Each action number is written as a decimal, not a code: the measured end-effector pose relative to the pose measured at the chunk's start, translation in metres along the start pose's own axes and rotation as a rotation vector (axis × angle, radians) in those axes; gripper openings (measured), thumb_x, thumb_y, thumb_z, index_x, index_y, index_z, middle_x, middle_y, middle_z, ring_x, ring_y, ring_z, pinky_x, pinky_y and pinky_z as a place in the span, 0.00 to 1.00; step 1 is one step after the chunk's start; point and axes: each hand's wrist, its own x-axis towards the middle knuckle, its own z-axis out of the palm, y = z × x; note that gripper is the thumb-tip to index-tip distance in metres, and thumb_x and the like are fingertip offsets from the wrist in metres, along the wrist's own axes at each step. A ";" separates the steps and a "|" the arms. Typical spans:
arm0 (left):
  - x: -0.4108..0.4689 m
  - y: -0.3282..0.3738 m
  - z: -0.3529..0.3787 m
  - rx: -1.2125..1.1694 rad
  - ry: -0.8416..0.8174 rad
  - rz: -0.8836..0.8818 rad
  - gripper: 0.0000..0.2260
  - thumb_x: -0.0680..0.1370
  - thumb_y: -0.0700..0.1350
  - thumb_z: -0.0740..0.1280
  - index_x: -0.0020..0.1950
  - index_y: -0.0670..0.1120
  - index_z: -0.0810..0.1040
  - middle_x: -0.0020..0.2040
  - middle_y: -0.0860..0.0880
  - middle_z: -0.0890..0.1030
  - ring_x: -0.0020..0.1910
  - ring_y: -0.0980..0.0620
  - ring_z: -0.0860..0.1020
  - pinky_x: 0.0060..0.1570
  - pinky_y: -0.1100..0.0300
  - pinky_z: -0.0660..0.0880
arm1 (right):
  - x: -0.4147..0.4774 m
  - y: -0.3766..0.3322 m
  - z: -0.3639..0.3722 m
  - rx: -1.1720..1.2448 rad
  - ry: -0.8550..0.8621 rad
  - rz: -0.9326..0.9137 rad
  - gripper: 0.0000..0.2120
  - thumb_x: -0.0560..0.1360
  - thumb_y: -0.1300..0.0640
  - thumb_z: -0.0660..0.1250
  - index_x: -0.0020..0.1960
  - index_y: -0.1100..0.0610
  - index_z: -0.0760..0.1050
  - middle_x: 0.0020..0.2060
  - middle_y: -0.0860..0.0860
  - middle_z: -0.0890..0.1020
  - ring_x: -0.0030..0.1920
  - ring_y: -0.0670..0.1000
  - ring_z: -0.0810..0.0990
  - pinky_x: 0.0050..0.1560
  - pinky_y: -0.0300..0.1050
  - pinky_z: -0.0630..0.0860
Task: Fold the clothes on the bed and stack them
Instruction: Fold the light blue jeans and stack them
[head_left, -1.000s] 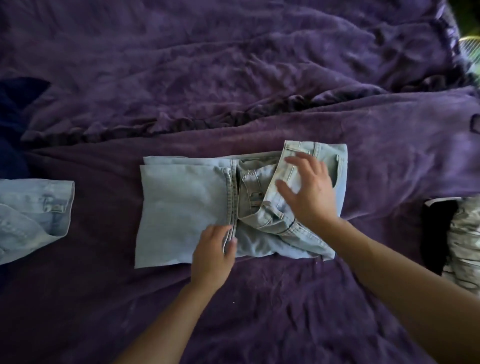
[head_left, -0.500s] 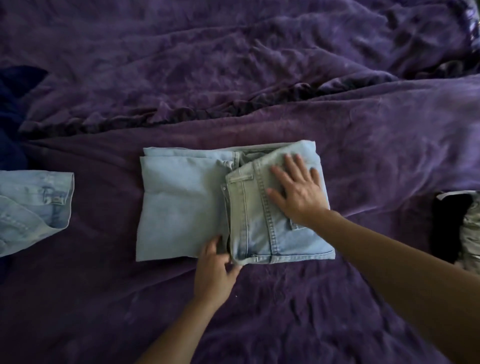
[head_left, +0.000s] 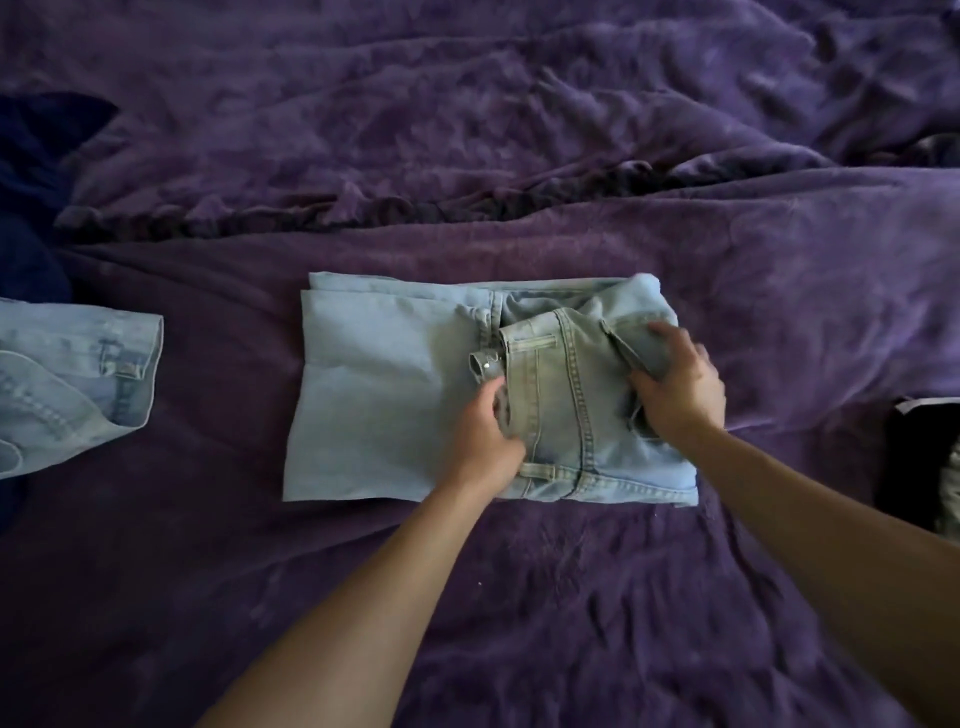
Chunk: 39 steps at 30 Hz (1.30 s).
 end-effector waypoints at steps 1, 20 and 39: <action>0.003 0.007 0.003 -0.027 0.003 0.053 0.33 0.73 0.29 0.65 0.74 0.52 0.64 0.71 0.49 0.69 0.37 0.71 0.75 0.37 0.67 0.78 | 0.002 -0.001 -0.007 0.043 0.077 0.006 0.24 0.73 0.55 0.68 0.67 0.46 0.69 0.59 0.56 0.75 0.55 0.62 0.77 0.51 0.54 0.72; 0.072 -0.022 0.018 0.946 -0.196 0.359 0.29 0.81 0.61 0.48 0.79 0.53 0.45 0.79 0.44 0.42 0.78 0.46 0.43 0.75 0.48 0.48 | 0.018 0.027 -0.023 0.404 -0.164 0.141 0.19 0.69 0.54 0.76 0.56 0.58 0.75 0.48 0.53 0.81 0.41 0.45 0.79 0.38 0.33 0.77; -0.012 -0.123 -0.236 0.295 0.640 0.130 0.09 0.79 0.38 0.62 0.57 0.39 0.79 0.53 0.40 0.77 0.48 0.42 0.78 0.48 0.56 0.71 | -0.114 -0.261 0.128 -0.042 -0.732 -0.376 0.27 0.77 0.50 0.65 0.72 0.57 0.63 0.60 0.59 0.77 0.60 0.61 0.76 0.58 0.50 0.72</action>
